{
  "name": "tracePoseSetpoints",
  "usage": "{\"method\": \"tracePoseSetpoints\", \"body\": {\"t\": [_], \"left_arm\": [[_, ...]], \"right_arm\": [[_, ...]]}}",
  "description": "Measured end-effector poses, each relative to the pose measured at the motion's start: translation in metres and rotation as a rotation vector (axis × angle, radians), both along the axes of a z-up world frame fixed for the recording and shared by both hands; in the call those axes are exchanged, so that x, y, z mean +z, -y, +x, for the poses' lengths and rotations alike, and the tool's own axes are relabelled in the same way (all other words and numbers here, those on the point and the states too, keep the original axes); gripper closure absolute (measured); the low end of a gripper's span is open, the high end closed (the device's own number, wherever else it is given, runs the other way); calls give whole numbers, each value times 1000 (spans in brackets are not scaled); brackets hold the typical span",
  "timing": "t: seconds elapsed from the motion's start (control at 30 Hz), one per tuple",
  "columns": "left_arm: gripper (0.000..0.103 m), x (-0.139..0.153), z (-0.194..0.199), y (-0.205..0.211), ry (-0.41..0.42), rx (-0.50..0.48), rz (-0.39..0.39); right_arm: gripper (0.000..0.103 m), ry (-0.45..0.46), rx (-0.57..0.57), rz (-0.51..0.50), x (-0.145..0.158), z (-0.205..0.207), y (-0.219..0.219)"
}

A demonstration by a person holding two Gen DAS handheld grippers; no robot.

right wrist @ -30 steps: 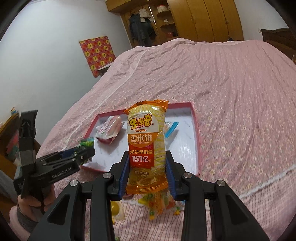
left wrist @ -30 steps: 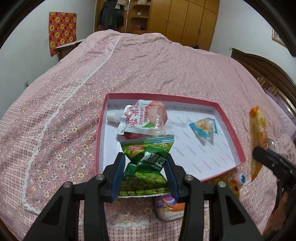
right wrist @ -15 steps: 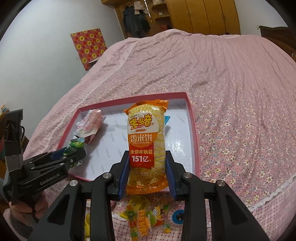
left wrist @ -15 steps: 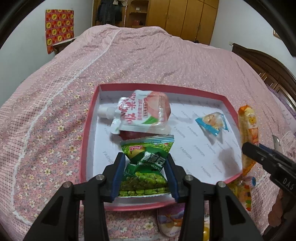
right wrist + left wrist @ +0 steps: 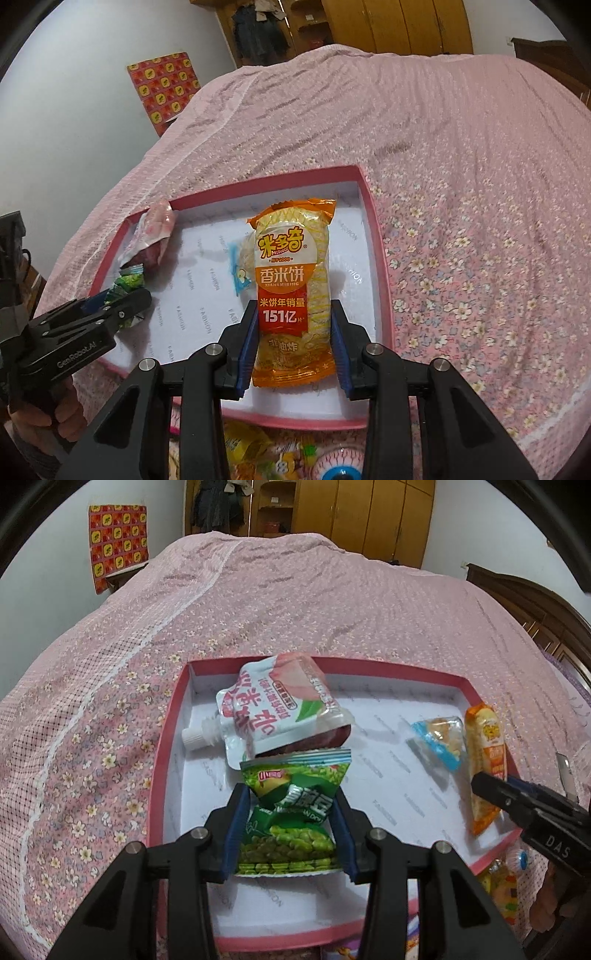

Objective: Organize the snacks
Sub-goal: 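Lower both bags into the box and open both tools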

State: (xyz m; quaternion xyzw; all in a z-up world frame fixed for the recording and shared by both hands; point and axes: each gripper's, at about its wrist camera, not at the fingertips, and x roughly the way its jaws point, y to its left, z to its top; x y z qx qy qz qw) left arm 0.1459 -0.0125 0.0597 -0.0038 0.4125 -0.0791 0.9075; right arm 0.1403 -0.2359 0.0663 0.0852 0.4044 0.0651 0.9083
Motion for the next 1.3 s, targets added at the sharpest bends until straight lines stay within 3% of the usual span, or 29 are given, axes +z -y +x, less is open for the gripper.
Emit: {"method": "tracePoseSetpoints", "body": {"t": [0.2, 0.7, 0.97, 1.3], "left_arm": [[58, -3, 0, 8, 24, -7, 48], [57, -4, -1, 10, 36, -11, 68], [38, -6, -6, 21, 45, -45, 94], [37, -3, -13, 18, 19, -49, 91]], "right_arm": [[67, 21, 7, -30, -3, 3, -4], [67, 32, 6, -70, -8, 5, -9], [65, 42, 6, -72, -9, 1, -9], [54, 69, 30, -11, -2, -10, -8]]}}
